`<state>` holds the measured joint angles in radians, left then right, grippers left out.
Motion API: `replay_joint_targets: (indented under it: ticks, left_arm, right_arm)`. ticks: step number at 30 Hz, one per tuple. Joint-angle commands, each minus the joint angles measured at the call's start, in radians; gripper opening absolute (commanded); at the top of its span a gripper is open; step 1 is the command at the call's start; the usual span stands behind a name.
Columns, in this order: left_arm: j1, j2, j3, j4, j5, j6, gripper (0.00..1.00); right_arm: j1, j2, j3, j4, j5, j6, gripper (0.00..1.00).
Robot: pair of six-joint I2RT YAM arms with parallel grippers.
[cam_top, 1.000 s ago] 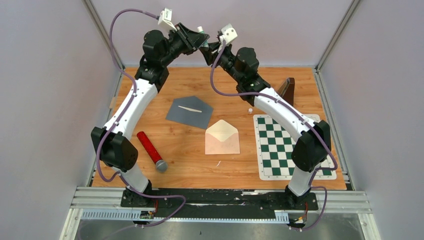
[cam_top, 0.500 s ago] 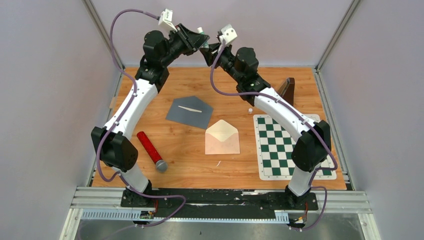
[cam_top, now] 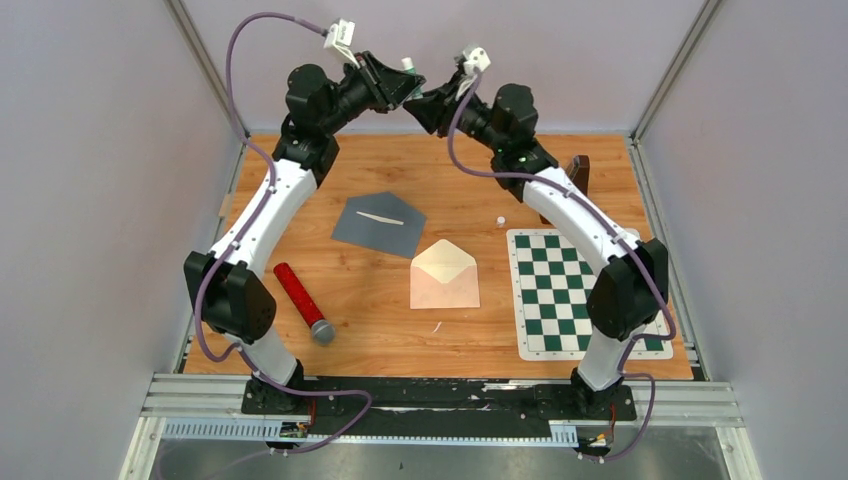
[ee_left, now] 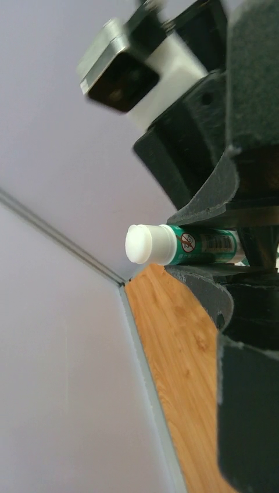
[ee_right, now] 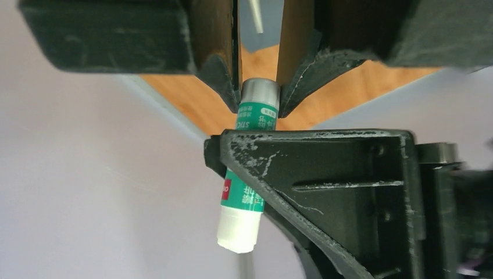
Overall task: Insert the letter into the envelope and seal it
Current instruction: Unscrew the solid glue.
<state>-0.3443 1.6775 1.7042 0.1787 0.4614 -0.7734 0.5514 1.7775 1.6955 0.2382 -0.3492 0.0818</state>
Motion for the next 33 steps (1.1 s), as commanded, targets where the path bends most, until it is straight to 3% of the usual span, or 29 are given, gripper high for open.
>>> replay_joint_targets:
  ticks: [1, 3, 9, 15, 16, 17, 19, 22, 23, 25, 27, 33]
  left_arm:
    - [0.011, 0.007, 0.021, 0.263, 0.259, 0.088, 0.0]
    - [0.02, 0.04, 0.044, 0.317, 0.369, 0.055, 0.0]
    - [0.024, 0.06, 0.062, 0.412, 0.536, 0.015, 0.0]
    - [0.024, 0.052, 0.054, 0.375, 0.563, 0.048, 0.0]
    - [0.024, 0.049, 0.054, 0.356, 0.53, 0.057, 0.0]
    - [0.024, 0.045, 0.049, 0.312, 0.502, 0.078, 0.0]
    - [0.025, 0.023, 0.036, 0.232, 0.369, 0.094, 0.0]
    - [0.027, 0.007, 0.029, 0.117, 0.101, 0.027, 0.0]
    - [0.027, 0.006, 0.037, 0.064, 0.025, 0.003, 0.0]
    - [0.026, 0.01, 0.054, -0.005, -0.052, -0.063, 0.0]
    - [0.025, 0.016, 0.072, -0.064, -0.103, -0.124, 0.0]
    - [0.024, 0.018, 0.089, -0.135, -0.137, -0.244, 0.0]
  right_arm:
    - [-0.1, 0.016, 0.024, 0.184, -0.669, 0.387, 0.0]
    - [-0.149, 0.1, 0.069, 0.385, -0.872, 0.652, 0.0]
    - [-0.166, 0.229, 0.243, 0.513, -1.133, 0.868, 0.0]
    - [-0.171, 0.237, 0.276, 0.475, -1.14, 0.845, 0.0]
    - [-0.172, 0.228, 0.268, 0.45, -1.122, 0.819, 0.04]
    - [-0.178, 0.216, 0.253, 0.417, -1.09, 0.784, 0.17]
    - [-0.194, 0.17, 0.199, 0.341, -0.961, 0.672, 0.34]
    - [-0.189, -0.001, 0.014, 0.185, -0.539, 0.357, 0.58]
    - [-0.166, -0.073, -0.12, 0.226, -0.394, 0.254, 0.65]
    - [-0.106, -0.168, -0.269, 0.343, -0.176, 0.051, 0.96]
    - [-0.059, -0.18, -0.293, 0.341, -0.099, -0.06, 1.0]
    - [-0.006, -0.151, -0.252, 0.322, 0.001, -0.111, 1.0]
